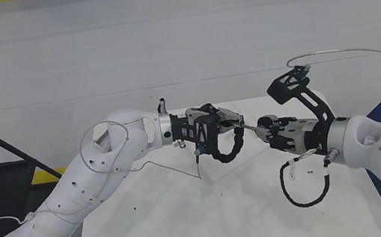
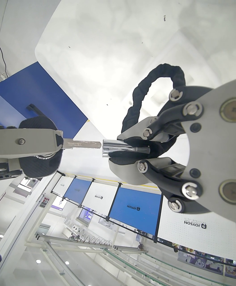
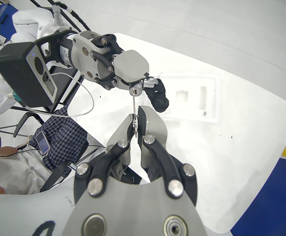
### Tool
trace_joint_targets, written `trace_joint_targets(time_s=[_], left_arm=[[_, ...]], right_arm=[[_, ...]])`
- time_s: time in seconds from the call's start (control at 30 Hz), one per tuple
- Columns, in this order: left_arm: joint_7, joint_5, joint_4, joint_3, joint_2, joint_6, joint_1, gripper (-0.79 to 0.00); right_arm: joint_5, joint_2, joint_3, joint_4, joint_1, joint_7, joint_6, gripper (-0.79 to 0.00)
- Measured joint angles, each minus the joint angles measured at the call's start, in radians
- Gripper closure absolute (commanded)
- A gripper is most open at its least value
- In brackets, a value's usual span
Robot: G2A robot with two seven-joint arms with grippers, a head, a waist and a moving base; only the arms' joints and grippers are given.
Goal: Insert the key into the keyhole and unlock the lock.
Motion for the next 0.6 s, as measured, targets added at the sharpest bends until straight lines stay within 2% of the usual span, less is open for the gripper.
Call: trace_joint_targets(time_s=[0.6], left_arm=[[0.016,0.036,-0.008,-0.038,-0.012,-0.03,0.025,0.0]], right_arm=[[-0.011,0.001,-0.025,0.014,0.017,-0.014,0.01,0.0]])
